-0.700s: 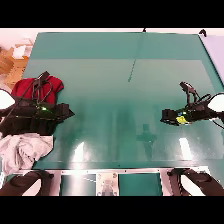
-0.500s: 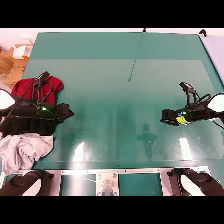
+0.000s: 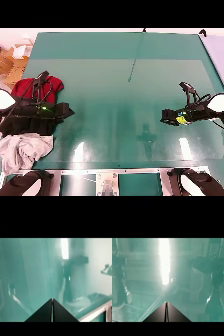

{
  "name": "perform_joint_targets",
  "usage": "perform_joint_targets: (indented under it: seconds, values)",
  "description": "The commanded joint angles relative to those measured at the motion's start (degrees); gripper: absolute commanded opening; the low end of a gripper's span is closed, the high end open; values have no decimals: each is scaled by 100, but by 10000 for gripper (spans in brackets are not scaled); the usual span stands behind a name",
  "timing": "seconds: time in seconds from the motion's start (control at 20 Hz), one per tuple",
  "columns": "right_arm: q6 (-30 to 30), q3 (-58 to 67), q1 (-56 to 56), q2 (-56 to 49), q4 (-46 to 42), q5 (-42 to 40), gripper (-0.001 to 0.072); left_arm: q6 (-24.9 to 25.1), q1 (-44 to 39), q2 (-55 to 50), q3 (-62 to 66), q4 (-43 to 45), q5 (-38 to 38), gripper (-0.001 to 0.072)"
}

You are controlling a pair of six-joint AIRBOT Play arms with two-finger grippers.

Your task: Fold the shirts.

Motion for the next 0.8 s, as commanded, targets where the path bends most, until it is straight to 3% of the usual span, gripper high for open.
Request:
perform_joint_targets:
  seconds: [0.0, 0.2, 0.3, 0.4, 0.45, 0.5, 0.6, 0.7, 0.75]
  values:
    - [2, -2, 7, -4, 2, 2, 15, -2, -2, -2, 2, -74, 761, 26]
    - [2, -2, 2, -9, -2, -2, 15, 0, -2, -4, 2, -374, 1300, 25]
    - [2, -9, 9, -9, 2, -4, 15, -402, 66, -7, 26, 459, 1556, 25]
    - [0, -13, 7, -9, -7, -39, 15, -1088, 319, -28, 188, 2262, 1556, 26]
    - [0, -13, 4, -9, -39, -68, 16, -1283, 483, -28, 264, 3027, 1558, 162]
    - [0, -13, 2, -9, -83, -136, 16, -1311, 682, -28, 304, 3696, 1646, 662]
    - [0, -13, 2, -9, -83, -280, 23, -1340, 1196, -66, 304, 4369, 1963, 664]
    - [2, -13, 4, -11, -66, -442, 187, -1235, 1777, -365, 304, 4415, 2275, 669]
    - [2, -13, 4, -11, -63, -570, 199, -1152, 2004, -608, 304, 4395, 2396, 669]
